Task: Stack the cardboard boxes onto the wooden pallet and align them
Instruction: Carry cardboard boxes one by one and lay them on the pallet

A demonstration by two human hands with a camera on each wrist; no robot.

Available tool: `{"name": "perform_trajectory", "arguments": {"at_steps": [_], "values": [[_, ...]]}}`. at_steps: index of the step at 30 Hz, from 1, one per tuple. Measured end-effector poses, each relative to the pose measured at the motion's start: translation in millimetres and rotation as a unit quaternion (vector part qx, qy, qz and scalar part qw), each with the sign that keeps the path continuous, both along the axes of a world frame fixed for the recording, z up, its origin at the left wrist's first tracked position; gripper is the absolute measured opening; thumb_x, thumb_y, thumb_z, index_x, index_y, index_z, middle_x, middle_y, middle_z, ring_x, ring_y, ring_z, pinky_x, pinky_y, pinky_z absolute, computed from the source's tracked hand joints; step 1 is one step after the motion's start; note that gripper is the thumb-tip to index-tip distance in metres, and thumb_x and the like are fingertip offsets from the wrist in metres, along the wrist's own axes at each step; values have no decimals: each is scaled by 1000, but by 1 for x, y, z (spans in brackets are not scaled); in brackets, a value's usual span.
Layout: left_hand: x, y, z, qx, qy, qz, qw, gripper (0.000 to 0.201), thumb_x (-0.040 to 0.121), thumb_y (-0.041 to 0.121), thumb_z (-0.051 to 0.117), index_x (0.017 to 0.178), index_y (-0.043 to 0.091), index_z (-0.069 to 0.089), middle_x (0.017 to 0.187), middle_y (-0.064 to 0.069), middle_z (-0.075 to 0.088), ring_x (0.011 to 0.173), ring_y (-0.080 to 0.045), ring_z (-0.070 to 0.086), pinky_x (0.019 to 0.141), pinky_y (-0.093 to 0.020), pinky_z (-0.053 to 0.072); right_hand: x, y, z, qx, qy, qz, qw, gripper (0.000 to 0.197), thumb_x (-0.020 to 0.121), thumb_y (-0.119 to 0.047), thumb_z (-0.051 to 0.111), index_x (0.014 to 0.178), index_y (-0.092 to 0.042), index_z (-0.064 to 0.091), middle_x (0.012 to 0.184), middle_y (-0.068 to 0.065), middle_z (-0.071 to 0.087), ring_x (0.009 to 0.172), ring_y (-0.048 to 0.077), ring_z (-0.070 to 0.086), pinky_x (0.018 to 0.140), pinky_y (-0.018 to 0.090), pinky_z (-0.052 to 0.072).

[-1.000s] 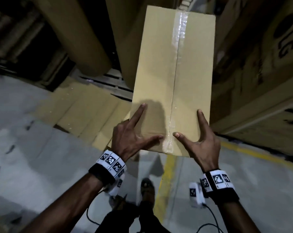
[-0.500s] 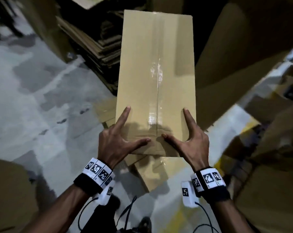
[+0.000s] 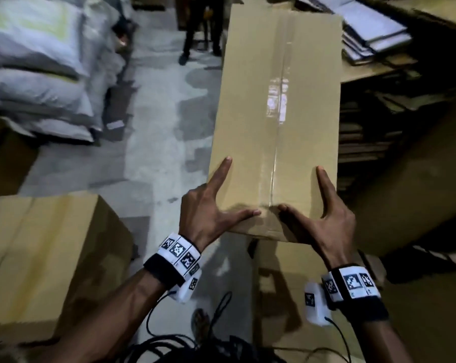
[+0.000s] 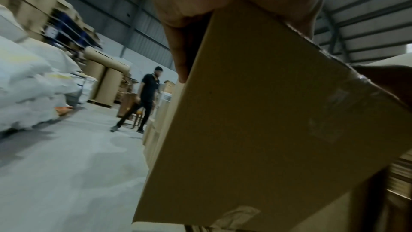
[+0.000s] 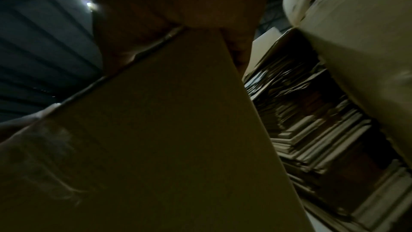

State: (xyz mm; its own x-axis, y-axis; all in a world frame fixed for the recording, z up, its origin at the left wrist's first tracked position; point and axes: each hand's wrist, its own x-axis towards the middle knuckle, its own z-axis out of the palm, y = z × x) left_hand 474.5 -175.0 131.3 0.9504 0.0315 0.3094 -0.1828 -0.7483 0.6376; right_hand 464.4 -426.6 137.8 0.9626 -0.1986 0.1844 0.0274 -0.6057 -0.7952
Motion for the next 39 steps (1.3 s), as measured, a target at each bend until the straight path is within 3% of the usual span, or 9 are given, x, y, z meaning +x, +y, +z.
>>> {"name": "perform_trajectory", "arguments": {"at_steps": [5,13,15,18,21,29,32,35,39], "values": [[68,65,2,2,-4,84,996,119,62,92,70,161,44,26,143,8,62,102,-17,72,92,-26,51,115,68,2,-20,7,80,997,109,59,-85,76,154,-59,29,158,-8,47,146,22,40,119,45,34],[189,145,-15,-3,27,223,974,118,60,91,71,160,48,26,110,-2,78,88,-16,72,84,-27,55,298,168,-17,-63,-2,203,977,112,61,-82,77,158,-43,35,140,8,63,117,29,64,104,46,52],[230,163,-20,0,32,257,966,119,60,90,73,160,47,26,115,0,77,89,-15,72,85,-25,53,351,195,-26,-56,-3,226,972,113,60,-88,73,157,-45,35,138,4,65,104,27,68,97,43,55],[280,185,-21,12,40,294,955,119,61,90,72,161,46,25,132,3,71,91,-18,73,82,-21,47,420,228,-36,-45,-13,275,960,113,59,-87,75,157,-46,35,145,-4,61,115,26,66,103,37,52],[337,205,-19,12,72,348,935,120,61,95,66,161,49,18,113,-3,77,79,-16,70,78,-20,43,495,259,-28,-21,5,319,948,110,59,-78,81,155,-47,38,149,-6,58,132,17,56,108,26,43],[439,276,-17,-19,97,471,877,118,64,91,70,161,48,18,111,-5,76,77,-13,66,86,-22,50,647,377,-26,-55,-14,453,889,112,60,-89,70,157,-48,32,151,-9,55,135,18,55,111,35,45],[462,316,-23,-58,94,505,856,118,65,87,74,161,49,18,127,-8,72,99,-23,72,98,-39,56,686,440,-32,-58,-16,504,862,110,64,-83,74,158,-43,34,151,-9,55,135,17,55,107,24,39],[479,362,-29,-74,85,534,838,118,65,85,77,161,49,18,151,0,57,121,-23,67,108,-40,52,714,506,-37,-46,-3,544,838,108,64,-79,79,157,-47,34,150,-14,55,136,13,54,113,31,42],[497,442,-39,-84,76,592,798,118,63,87,76,160,52,18,138,-4,67,100,-23,73,98,-40,57,744,615,-44,-42,-13,593,804,105,65,-76,81,155,-49,35,149,-16,55,135,12,54,112,38,46]]}}
